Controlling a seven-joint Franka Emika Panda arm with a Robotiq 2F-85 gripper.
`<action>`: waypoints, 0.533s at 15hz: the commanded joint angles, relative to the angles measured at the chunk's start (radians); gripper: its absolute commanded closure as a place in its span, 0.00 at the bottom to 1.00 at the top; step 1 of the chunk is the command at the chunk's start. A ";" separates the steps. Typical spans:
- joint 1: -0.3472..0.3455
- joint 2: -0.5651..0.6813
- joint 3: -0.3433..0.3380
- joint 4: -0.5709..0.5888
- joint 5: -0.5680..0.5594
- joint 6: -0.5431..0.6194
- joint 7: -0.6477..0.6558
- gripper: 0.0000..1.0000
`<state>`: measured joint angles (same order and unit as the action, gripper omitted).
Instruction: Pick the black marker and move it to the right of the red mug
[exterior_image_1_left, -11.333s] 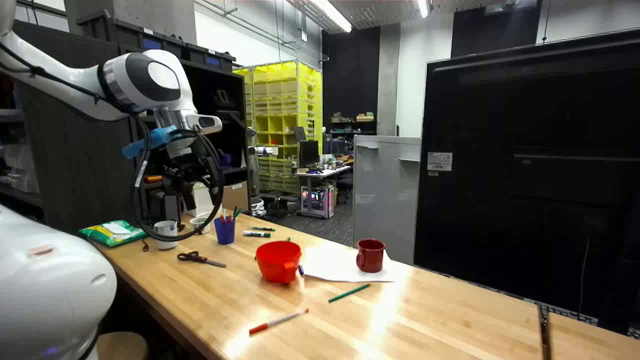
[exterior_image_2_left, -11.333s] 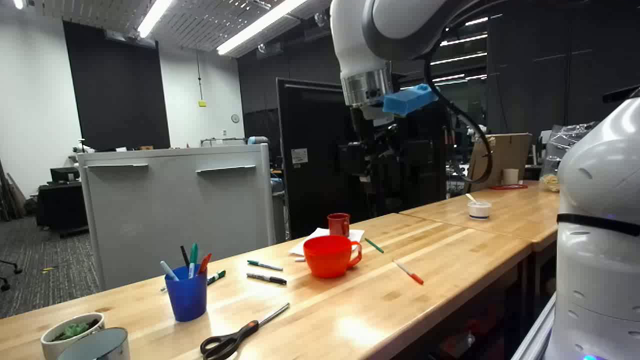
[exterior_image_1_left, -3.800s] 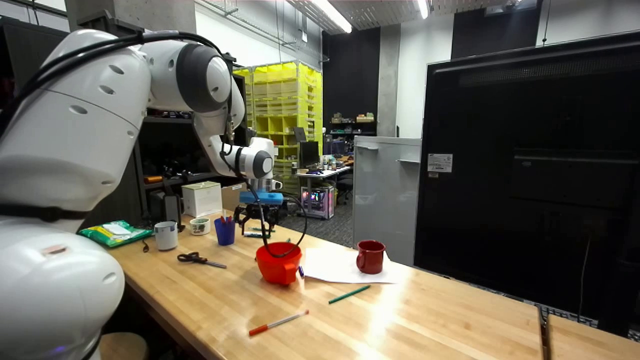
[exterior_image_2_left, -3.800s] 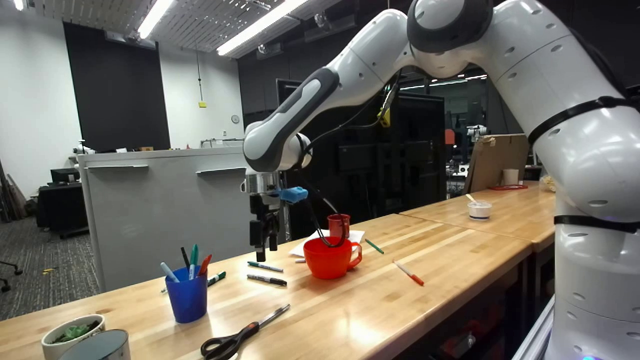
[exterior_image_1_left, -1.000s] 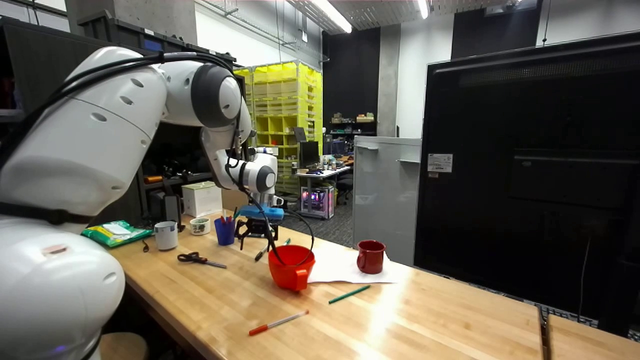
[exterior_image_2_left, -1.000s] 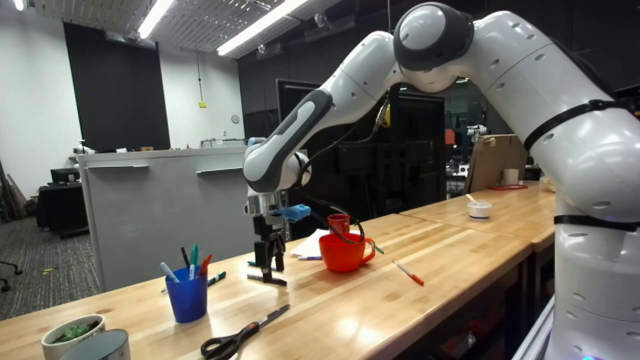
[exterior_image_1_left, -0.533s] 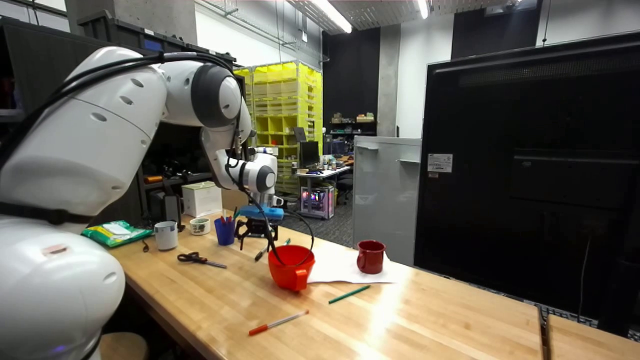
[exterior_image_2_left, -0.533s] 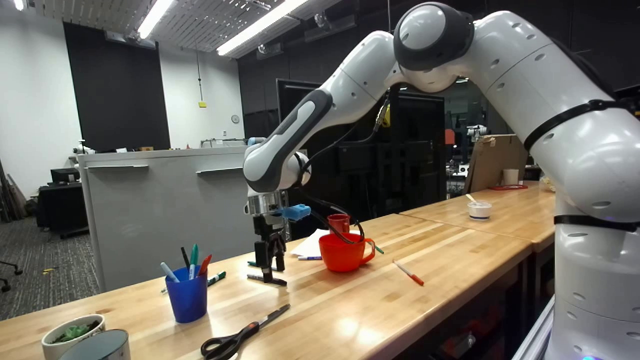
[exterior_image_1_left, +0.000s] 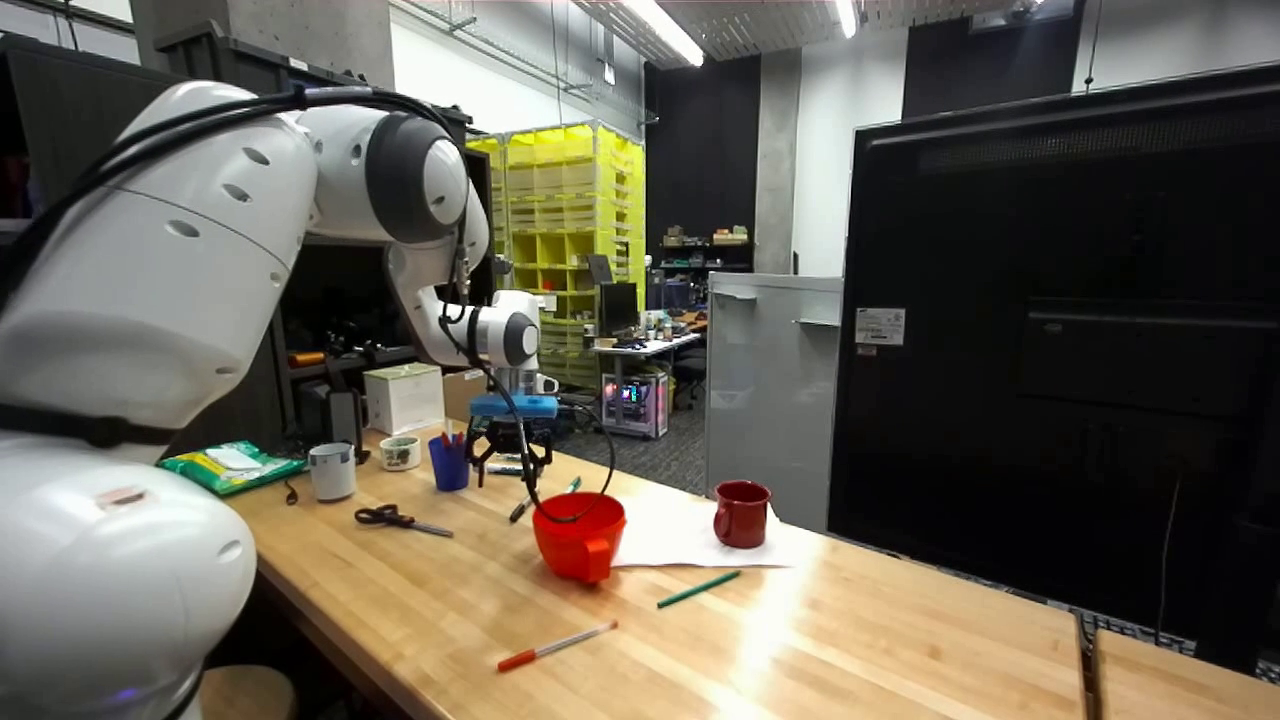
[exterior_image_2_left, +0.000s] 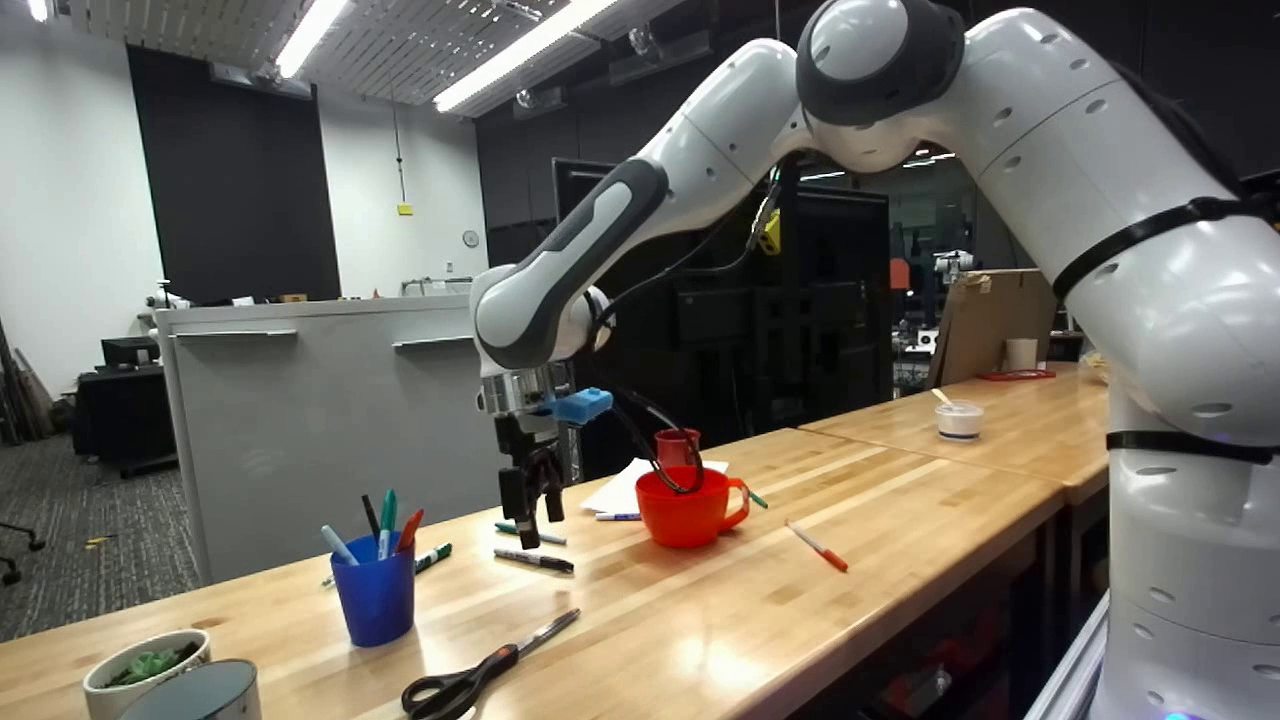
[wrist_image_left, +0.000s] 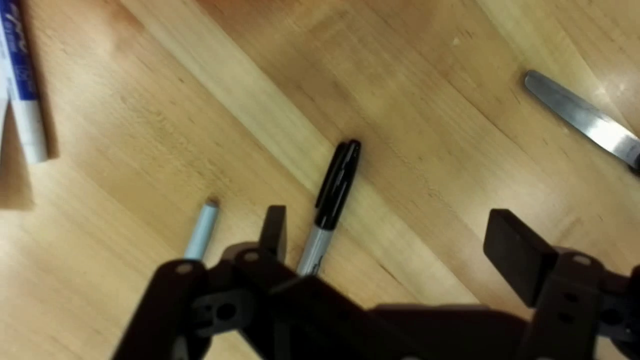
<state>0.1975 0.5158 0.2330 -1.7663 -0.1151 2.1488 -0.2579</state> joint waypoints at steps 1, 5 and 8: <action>0.053 -0.052 -0.027 0.016 -0.062 -0.059 0.063 0.00; 0.068 -0.046 -0.013 0.075 -0.083 -0.086 0.049 0.00; 0.066 -0.027 0.000 0.105 -0.056 -0.057 0.020 0.00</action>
<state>0.2584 0.4804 0.2286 -1.6901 -0.1849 2.0893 -0.2116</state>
